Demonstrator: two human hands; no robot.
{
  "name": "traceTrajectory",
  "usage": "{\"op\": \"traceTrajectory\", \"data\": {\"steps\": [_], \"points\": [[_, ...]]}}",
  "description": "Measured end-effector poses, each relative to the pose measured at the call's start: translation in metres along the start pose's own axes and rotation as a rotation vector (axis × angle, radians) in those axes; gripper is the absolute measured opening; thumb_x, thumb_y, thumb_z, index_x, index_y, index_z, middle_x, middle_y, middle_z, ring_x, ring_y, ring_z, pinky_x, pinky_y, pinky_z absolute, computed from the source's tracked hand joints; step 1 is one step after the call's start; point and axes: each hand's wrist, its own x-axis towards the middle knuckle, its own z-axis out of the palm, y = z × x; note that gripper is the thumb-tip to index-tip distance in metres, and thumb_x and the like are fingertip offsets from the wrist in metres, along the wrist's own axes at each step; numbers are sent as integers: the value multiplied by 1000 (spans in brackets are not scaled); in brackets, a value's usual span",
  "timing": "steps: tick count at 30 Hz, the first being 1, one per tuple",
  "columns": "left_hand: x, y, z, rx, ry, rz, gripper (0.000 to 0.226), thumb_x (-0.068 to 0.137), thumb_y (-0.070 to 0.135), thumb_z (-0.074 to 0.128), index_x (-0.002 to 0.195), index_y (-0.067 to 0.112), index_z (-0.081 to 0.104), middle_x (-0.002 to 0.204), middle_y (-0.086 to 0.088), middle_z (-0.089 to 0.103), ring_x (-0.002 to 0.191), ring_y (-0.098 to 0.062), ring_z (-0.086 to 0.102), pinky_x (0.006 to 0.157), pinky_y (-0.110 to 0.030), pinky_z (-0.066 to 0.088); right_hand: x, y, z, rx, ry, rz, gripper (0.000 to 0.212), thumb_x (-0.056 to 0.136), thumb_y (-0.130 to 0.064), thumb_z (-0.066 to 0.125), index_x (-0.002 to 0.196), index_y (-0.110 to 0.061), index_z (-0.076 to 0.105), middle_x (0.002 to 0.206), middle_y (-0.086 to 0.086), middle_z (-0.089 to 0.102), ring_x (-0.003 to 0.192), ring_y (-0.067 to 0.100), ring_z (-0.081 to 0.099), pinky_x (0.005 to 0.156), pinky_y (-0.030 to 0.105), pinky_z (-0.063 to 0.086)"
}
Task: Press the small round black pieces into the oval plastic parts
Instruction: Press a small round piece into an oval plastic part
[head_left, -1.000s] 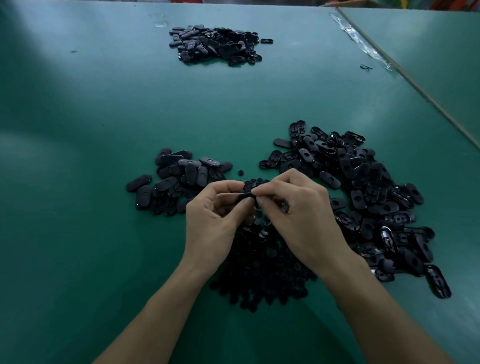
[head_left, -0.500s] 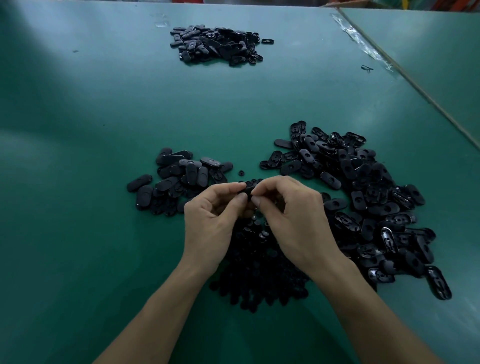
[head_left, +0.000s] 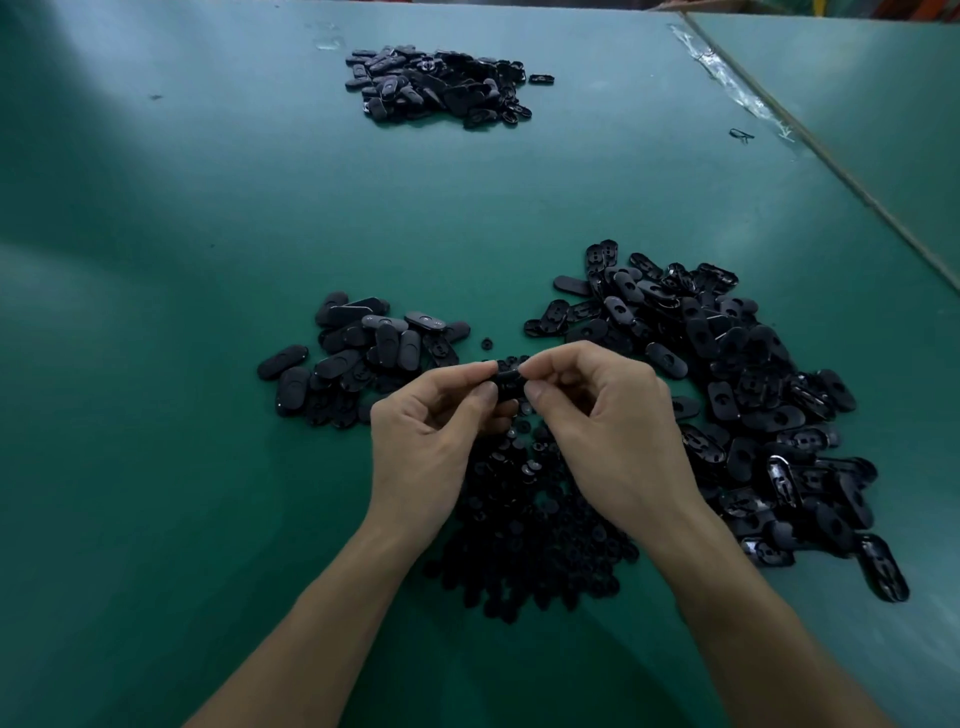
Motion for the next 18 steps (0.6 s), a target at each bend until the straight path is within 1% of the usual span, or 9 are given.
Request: {"op": "traceTrajectory", "data": {"steps": [4,8,11,18], "points": [[-1,2,1,25,-23,-5,19,92,1,68,102,15,76,89,-5,78,83,-20,77,73,-23,60,2,-2,2,-64,-1,11,16,91,-12,71,91,-27,64,75,-14,67,75,-3,64,63,10,48],[-2,3,2,33,-27,-12,18,91,-1,68,103,10,75,90,-6,78,82,-20,76,74,-23,59,3,-4,3,-110,-12,26,20,91,-14,71,86,-29,59,74,-11,64,76,-2,62,64,9,47],[-2,4,2,44,-33,-6,18,91,-3,67,103,8,75,90,-6,78,81,-19,76,74,-22,59,3,-5,2,-128,-22,37,24,91,-14,71,83,-31,55,76,-11,63,77,-4,60,63,7,45],[-2,3,2,93,-66,0,20,88,-4,70,98,13,74,88,-3,77,81,-16,75,75,-21,58,5,-5,3,-171,-38,46,28,91,-13,71,77,-31,53,73,-11,62,75,-2,60,59,8,44]]}}
